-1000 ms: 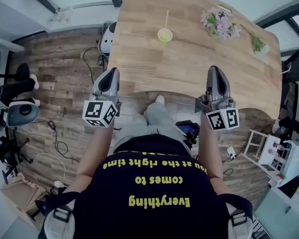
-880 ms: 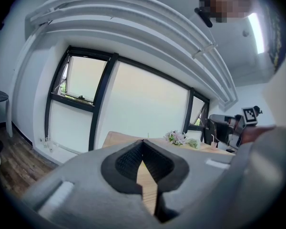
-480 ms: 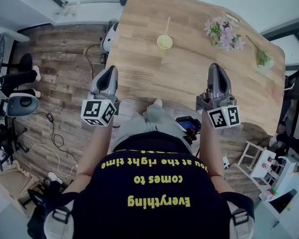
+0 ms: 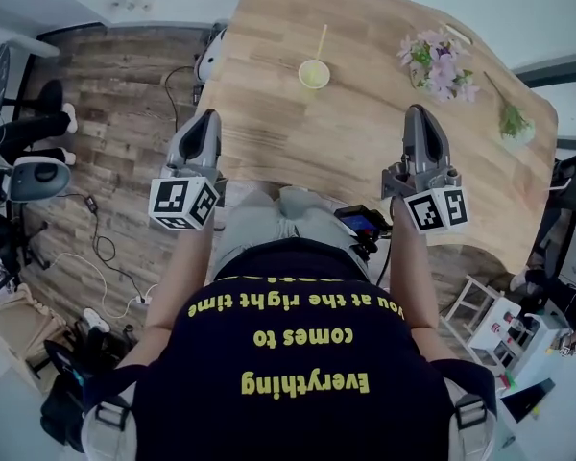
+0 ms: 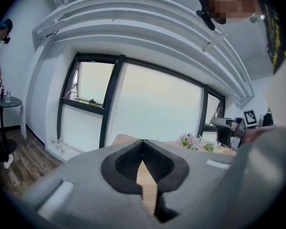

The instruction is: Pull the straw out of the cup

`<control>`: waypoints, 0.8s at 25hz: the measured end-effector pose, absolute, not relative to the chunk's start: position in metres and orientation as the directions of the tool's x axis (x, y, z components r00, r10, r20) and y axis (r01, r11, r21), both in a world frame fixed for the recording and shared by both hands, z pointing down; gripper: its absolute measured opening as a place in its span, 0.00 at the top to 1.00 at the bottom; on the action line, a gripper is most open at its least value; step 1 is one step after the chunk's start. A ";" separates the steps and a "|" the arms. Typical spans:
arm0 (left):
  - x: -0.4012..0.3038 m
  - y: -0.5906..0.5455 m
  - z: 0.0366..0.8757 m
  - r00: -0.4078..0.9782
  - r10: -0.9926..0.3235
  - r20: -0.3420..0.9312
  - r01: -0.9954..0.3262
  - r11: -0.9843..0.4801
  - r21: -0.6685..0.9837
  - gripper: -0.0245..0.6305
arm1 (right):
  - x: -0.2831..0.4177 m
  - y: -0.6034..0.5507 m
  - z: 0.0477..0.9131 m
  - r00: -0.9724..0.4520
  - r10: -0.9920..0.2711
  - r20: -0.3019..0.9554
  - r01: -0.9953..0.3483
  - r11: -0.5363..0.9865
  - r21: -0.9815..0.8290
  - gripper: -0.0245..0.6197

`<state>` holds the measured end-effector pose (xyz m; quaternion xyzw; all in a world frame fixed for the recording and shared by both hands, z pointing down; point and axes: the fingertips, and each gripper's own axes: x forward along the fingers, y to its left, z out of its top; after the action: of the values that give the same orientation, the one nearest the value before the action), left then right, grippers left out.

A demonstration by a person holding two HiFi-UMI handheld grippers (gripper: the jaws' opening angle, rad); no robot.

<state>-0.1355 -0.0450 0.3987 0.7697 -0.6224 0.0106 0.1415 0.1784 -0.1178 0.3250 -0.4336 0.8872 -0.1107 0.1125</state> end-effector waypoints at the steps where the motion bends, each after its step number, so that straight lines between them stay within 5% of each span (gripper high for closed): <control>1: -0.135 -0.046 0.399 0.222 -0.956 0.194 -0.962 -0.182 0.205 0.96 | 0.179 -0.120 0.327 -0.601 -0.793 -0.098 -0.743 0.600 -0.297 0.95; 20: -0.153 -0.094 0.395 0.316 -0.930 0.188 -0.937 -0.275 0.214 0.96 | 0.157 -0.135 0.331 -0.539 -0.840 -0.071 -0.790 0.532 -0.304 0.95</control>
<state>-0.1528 -0.0941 0.3952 0.7983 -0.5848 0.0126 0.1432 0.1568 -0.1350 0.3314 -0.4688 0.8691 -0.1184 0.1046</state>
